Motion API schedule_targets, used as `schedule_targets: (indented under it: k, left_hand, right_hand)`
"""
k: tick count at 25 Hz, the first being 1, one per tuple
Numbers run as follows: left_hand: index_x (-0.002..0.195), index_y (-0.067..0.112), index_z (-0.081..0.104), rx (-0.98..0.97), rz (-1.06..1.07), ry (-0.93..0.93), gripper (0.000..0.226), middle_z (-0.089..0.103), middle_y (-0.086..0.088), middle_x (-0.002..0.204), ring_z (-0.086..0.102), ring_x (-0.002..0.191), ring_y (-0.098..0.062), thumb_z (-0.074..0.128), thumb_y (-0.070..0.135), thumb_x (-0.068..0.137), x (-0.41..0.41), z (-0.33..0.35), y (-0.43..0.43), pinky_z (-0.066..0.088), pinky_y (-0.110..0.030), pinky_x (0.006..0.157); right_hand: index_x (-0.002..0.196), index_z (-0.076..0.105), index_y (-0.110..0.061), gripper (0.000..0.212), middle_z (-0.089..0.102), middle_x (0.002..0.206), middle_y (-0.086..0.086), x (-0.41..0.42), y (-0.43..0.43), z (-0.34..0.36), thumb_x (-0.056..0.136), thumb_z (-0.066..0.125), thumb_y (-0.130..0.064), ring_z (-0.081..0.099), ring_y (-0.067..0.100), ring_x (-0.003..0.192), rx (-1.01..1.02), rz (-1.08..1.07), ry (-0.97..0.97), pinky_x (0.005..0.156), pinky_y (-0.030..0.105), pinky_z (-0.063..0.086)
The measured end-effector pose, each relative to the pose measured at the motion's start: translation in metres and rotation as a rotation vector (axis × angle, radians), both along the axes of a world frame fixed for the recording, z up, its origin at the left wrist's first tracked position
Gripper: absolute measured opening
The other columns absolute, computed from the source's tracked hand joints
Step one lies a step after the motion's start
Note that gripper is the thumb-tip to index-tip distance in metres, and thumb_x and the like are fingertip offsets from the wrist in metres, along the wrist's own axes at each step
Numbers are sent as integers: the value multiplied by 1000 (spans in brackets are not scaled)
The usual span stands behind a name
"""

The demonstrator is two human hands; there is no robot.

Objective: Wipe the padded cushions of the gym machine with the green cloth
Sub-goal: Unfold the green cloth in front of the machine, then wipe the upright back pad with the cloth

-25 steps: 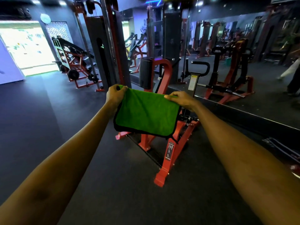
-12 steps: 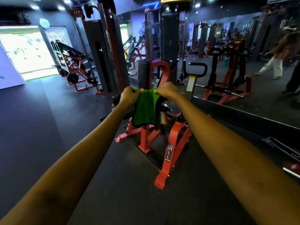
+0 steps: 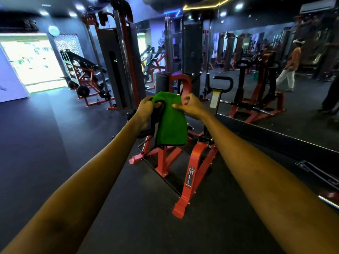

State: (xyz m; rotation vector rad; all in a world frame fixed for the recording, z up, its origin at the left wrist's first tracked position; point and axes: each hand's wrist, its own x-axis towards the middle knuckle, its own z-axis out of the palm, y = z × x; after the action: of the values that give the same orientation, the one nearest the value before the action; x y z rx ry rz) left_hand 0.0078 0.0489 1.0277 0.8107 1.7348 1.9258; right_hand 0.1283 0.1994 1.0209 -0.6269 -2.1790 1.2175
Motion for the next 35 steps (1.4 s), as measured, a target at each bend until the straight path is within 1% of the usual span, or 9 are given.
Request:
schedule_targets:
  k: [3, 5, 7, 11, 14, 16, 20, 27, 35]
  left_hand:
    - [95, 12, 60, 70, -126, -142, 29, 66, -7, 86, 63, 78, -21, 43, -11, 95, -5, -5, -7, 58, -35, 71]
    - [96, 13, 60, 83, -158, -172, 31, 65, -7, 88, 64, 80, -21, 41, -12, 95, -10, -10, -9, 56, -38, 79]
    - [98, 13, 60, 93, -139, -178, 30, 66, -8, 93, 65, 84, -23, 42, -10, 96, -10, -14, -6, 58, -41, 81]
    - [94, 14, 62, -14, 97, -13, 26, 62, -7, 80, 59, 68, -19, 49, -8, 91, -15, -12, 2, 52, -27, 53]
    - [84, 20, 64, -159, 244, 188, 17, 66, -12, 84, 60, 74, -26, 55, 8, 76, -35, -14, -9, 47, -30, 65]
    - [98, 19, 72, -331, 287, 317, 21, 72, -11, 105, 65, 93, -26, 60, 20, 80, -57, -23, -18, 51, -31, 78]
    - [86, 20, 74, -453, 262, 371, 22, 75, -8, 99, 69, 98, -28, 56, 31, 88, -83, -41, -33, 55, -42, 95]
    - [88, 20, 74, -570, 195, 483, 16, 74, -9, 101, 67, 101, -26, 60, 19, 94, -102, -62, -20, 53, -37, 96]
    - [98, 13, 77, -618, 111, 520, 21, 74, -8, 105, 69, 96, -22, 56, 11, 94, -204, -90, -13, 47, -22, 78]
  right_hand:
    - [104, 68, -13, 35, 75, 96, -8, 13, 3, -9, 87, 76, -42, 66, 18, 102, -376, 163, -66, 96, 28, 54]
    - [117, 69, -11, 44, 74, 118, 6, 18, 2, -14, 82, 76, -36, 65, 26, 120, -580, 325, -40, 106, 41, 51]
    - [127, 65, -8, 48, 72, 122, 11, 13, -3, -17, 84, 74, -26, 67, 27, 119, -668, 429, -35, 98, 43, 57]
    - [121, 68, -5, 31, 73, 117, 15, -11, -11, -19, 92, 73, -17, 72, 25, 98, -627, 261, 103, 80, 37, 61]
    - [117, 70, -5, 31, 73, 117, 17, -27, -3, -26, 90, 76, -18, 72, 27, 95, -397, 43, 135, 90, 43, 59]
    - [116, 72, -7, 35, 74, 112, 14, -30, 7, -27, 87, 79, -24, 72, 28, 97, -232, -131, 102, 90, 42, 58]
    - [116, 70, -4, 48, 73, 112, 17, -36, 31, -26, 78, 83, -30, 71, 33, 100, -203, -263, 59, 89, 45, 59]
    - [120, 65, -2, 46, 69, 118, 15, -65, 43, -36, 85, 79, -27, 67, 31, 106, -192, -261, 14, 87, 38, 56]
    - [119, 72, -12, 38, 73, 117, 13, -154, 47, -79, 86, 78, -28, 69, 30, 106, -246, -358, 29, 92, 42, 56]
